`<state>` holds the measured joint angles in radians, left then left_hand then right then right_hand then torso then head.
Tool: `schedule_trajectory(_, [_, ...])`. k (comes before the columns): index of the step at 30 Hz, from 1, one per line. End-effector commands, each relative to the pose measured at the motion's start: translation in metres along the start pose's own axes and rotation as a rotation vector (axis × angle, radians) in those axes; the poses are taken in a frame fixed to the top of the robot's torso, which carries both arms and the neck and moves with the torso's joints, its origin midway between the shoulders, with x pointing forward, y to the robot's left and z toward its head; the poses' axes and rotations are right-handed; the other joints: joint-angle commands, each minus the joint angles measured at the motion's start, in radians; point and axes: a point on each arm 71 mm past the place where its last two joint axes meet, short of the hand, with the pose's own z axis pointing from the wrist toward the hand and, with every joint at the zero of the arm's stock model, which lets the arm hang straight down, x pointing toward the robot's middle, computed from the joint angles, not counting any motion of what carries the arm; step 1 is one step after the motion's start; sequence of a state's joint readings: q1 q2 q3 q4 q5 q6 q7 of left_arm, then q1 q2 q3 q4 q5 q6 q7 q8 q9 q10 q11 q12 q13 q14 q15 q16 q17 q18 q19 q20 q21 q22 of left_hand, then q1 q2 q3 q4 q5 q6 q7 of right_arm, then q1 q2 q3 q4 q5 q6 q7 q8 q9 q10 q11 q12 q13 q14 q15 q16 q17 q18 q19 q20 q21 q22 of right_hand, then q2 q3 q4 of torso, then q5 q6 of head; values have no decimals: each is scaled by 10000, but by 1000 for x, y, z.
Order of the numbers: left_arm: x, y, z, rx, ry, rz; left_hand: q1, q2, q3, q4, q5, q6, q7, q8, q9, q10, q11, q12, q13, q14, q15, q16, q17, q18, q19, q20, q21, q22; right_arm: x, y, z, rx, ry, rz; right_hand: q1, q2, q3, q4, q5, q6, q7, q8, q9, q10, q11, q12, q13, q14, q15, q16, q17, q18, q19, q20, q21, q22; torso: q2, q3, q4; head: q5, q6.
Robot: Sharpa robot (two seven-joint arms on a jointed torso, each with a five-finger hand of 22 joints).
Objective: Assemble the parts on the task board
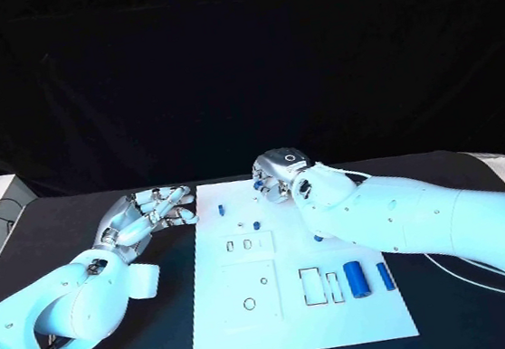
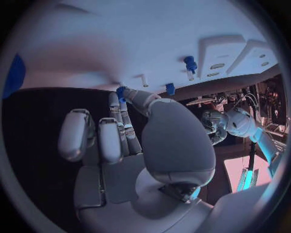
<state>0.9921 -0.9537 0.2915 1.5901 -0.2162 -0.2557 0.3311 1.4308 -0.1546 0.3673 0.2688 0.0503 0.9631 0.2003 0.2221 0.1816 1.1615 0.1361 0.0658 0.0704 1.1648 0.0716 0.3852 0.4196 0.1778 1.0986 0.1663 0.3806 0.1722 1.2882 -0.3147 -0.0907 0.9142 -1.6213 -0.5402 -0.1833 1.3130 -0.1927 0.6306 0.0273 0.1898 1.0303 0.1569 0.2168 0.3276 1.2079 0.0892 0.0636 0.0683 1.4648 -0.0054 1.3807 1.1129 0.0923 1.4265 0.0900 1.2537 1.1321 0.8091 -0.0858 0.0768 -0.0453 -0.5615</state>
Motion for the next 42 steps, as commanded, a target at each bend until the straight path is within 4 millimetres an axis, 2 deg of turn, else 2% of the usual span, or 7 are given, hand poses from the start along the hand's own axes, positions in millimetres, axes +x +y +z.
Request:
schedule_trajectory(1, [1, -1, 1, 53, 82, 5, 38, -80, 64, 8, 17, -59, 15, -66, 8, -71, 7, -33, -14, -71, 8, 40, 8, 12, -85, 7, 36, 8, 5, 1, 0, -120, 422, -74, -123, -85, 28, 70, -83, -181, 32, -107, -6, -257, 44, -46, -38, 206, 107, 2, -70, -56, -72, 96, -103, -69, 26, -12, 16, -15, 11])
schedule_trajectory(6, [1, -1, 1, 22, 79, -45, 30, -86, 65, 10, 17, -65, 20, -71, 9, -79, 11, -34, -15, -81, 12, 43, 21, 11, -93, 10, 39, 10, 6, 3, 0, -148, 419, -31, -259, -325, -113, 148, -145, -571, 113, -341, -18, -933, 173, -47, -56, 95, 215, -147, -461, 32, -259, 205, -467, -493, 31, -22, 1, -11, -11])
schedule_trajectory(16, [-1, 0, 1, -91, 26, -225, -61, -79, 59, 58, 14, -84, 34, -92, 17, -106, 28, -29, -12, -141, 34, 51, 82, 6, -141, 29, 49, 18, 4, 1, -1, -165, 242, 30, -229, -435, -315, 142, -126, -764, 147, -478, -26, -1334, 224, -42, -49, 52, 258, -204, -630, 68, -323, 256, -624, -648, 49, -21, -17, -1, 31])
schedule_trajectory(27, [-4, 1, 1, -165, -27, -293, -92, -88, 48, 69, 13, -93, 38, -101, 20, -119, 33, -29, -11, -163, 40, 54, 107, 6, -159, 36, 53, 20, -4, -10, -12, -213, -258, 374, -31, -402, -856, 179, -168, -1267, 147, -851, -153, -1827, 238, -9, -25, 30, 272, -216, -782, 111, -364, 286, -841, -840, 47, -12, -62, 18, 97])
schedule_trajectory(32, [-5, 1, 1, -142, -114, -266, -88, -97, 49, 58, 13, -114, 41, -115, 20, -146, 39, -35, -13, -189, 45, 53, 126, 6, -176, 41, 55, 22, -15, -18, -21, -270, -614, 669, 62, -395, -1053, 193, -182, -1535, 30, -1024, -244, -1868, 215, -8, -23, 37, 257, -192, -770, 117, -358, 270, -882, -864, 48, 7, -78, -22, 110])
schedule_trajectory(38, [-6, 0, 1, -80, -178, -229, -78, -103, 55, 41, 14, -146, 47, -137, 19, -190, 48, -42, -17, -216, 53, 55, 155, 8, -197, 48, 61, 25, -35, -43, -37, 96, -753, 1498, 157, -359, -1034, 251, -49, -1221, 102, -907, -237, -1230, 142, 139, 49, 81, 194, -91, -654, 80, -261, 211, -755, -666, 25, 38, -127, -19, 70])
schedule_trajectory(42, [-8, 0, 0, 8, -222, -202, -42, -117, 69, -10, 14, -233, 39, -194, 16, -324, 64, -49, -27, -265, 67, 67, 224, 11, -233, 62, 83, 37, -51, -67, -48, 531, -438, 1984, -3, -544, -1090, 462, 119, -758, 133, -709, -182, 29, 23, 560, 326, 120, 115, 20, -492, 36, -166, 157, -575, -398, -1, 87, -188, -62, 56])
